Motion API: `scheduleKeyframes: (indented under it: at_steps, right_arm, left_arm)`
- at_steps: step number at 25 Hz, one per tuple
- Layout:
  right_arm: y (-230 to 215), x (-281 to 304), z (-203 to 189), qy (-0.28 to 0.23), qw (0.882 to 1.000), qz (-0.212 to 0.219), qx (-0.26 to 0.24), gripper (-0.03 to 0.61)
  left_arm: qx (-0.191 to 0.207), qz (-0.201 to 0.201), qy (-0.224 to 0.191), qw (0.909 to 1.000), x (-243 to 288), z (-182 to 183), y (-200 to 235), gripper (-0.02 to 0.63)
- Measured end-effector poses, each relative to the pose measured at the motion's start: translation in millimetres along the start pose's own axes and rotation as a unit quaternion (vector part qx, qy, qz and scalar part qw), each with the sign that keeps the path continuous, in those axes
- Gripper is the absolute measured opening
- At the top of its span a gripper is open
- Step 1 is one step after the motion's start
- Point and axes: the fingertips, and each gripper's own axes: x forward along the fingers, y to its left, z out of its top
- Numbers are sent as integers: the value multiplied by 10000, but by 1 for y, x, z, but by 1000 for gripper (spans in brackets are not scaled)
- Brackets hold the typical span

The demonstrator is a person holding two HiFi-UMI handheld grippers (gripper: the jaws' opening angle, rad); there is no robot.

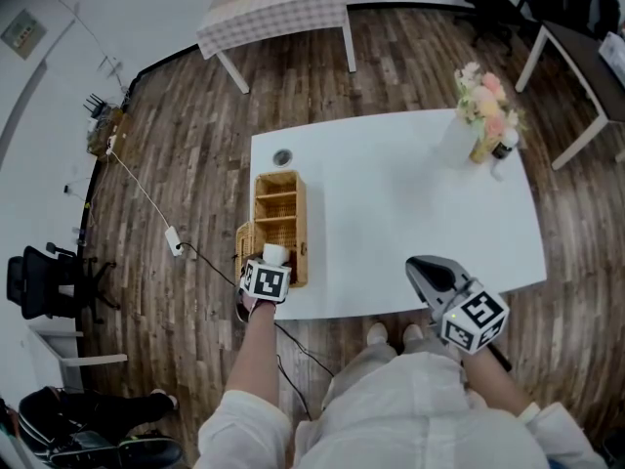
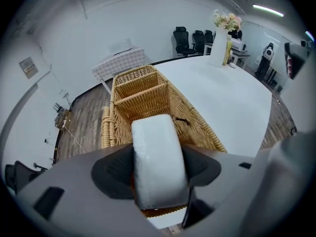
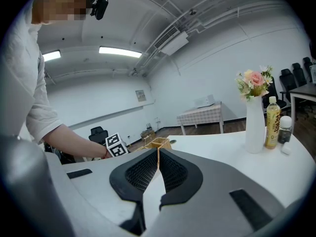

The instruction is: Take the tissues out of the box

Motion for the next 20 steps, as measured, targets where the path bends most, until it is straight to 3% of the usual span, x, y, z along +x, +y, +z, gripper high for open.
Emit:
scheduleKeyframes:
  at_steps: [7, 20]
  right_arm:
    - [-1, 0, 0, 4, 10000, 5, -15, 34]
    - [1, 0, 3, -6, 9999, 91, -75, 34]
  left_arm:
    - [-118, 36, -110, 9999, -4, 2, 5, 256]
    - [-240, 34, -752, 9969, -41, 29, 2, 253]
